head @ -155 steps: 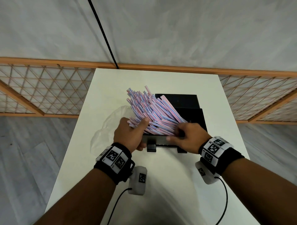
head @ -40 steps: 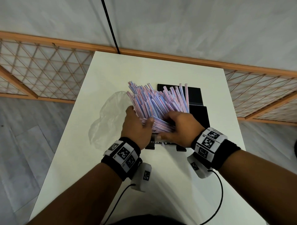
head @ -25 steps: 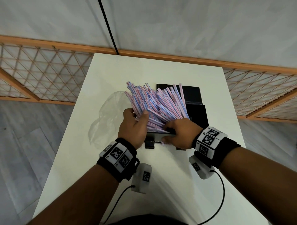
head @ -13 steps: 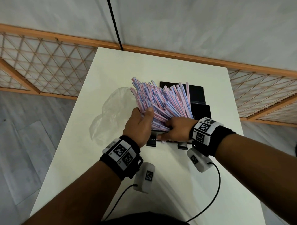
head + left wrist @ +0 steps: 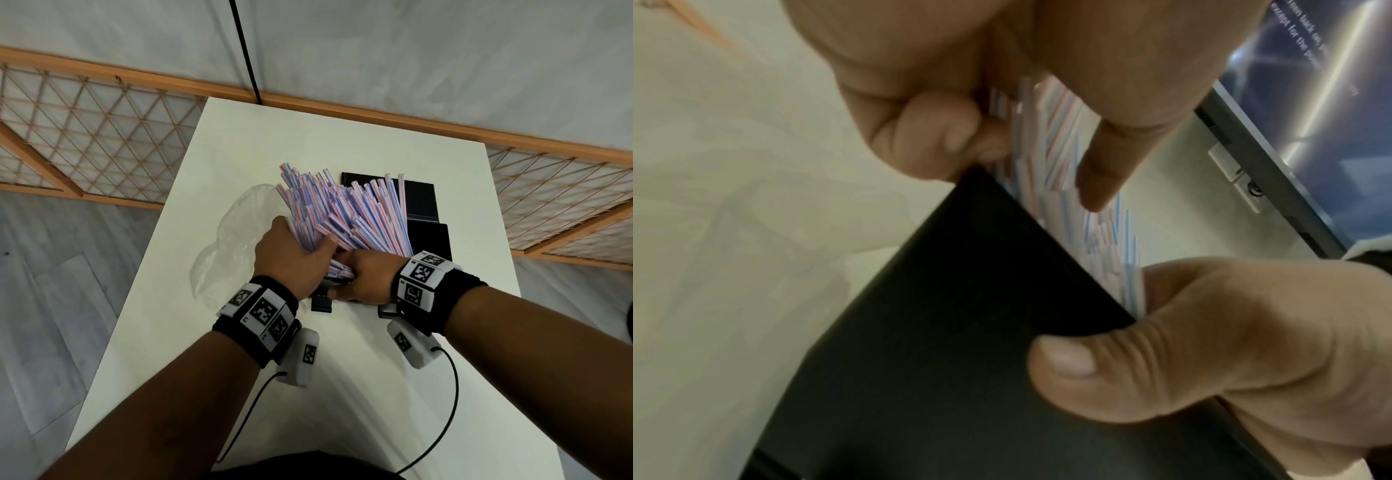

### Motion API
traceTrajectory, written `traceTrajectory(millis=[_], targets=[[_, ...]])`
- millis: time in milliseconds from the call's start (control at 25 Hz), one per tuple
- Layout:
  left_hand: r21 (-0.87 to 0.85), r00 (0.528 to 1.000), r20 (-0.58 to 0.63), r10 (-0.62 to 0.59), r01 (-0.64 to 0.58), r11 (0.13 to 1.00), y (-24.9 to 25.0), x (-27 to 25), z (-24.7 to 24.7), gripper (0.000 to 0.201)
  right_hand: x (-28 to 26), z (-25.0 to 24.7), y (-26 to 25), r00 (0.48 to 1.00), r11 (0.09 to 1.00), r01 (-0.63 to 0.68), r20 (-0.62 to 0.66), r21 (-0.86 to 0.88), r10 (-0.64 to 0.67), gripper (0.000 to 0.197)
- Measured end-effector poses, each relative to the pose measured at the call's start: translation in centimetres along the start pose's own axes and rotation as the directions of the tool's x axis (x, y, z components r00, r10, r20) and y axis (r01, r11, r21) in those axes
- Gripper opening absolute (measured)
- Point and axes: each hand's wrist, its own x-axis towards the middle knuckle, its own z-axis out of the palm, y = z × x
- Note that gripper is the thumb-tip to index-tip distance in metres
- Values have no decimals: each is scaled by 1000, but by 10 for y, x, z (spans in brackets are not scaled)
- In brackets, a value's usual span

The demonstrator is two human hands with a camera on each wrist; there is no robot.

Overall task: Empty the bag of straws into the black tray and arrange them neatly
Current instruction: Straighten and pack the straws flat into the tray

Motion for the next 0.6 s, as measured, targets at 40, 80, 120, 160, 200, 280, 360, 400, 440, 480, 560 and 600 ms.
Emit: traceTrajectory(millis=[40,80,120,160,200,280,360,400,440,480,560,600], targets=[[4,1000,-9,20,-20,1000,0,0,0,53,-2,-2,-2,1000,1000,22,0,15,-22,51],[9,999,-18,38,-37,999,0,0,0,54,-4,-4,-2,999,999,32,3,16,-32,58],[17,998,-26,55,-55,998,-1,0,-1,55,-5,-6,-2,999,999,35,4,15,-35,64],[30,997,-35,69,-68,997,-1,0,-1,55,-5,-6,-1,999,999,37,5,22,-37,67],[45,996,-44,76,-74,996,0,-1,-2,53,-4,-5,-1,999,998,47,-5,33,-47,67],[54,996,-54,76,-73,996,1,0,-5,44,-1,0,0,994,995,86,-74,44,-82,66],[31,996,-56,76,-74,997,1,1,-7,30,2,5,1,980,997,77,-184,19,-72,67],[29,995,-53,82,-80,996,0,1,-8,26,2,7,2,971,998,55,-233,-5,-55,65],[41,995,-42,92,-90,995,-1,1,-9,26,2,7,3,963,999,34,-264,-41,-44,64],[56,995,-29,100,-98,994,-3,1,-9,29,2,8,5,963,997,13,-268,-78,-34,66],[36,995,-29,93,-92,995,-6,-1,-9,40,-2,8,7,975,993,-31,-221,-116,5,69],[-1,997,-31,72,-72,997,-7,-1,-9,46,-5,7,7,979,992,-50,-201,-118,25,65]])
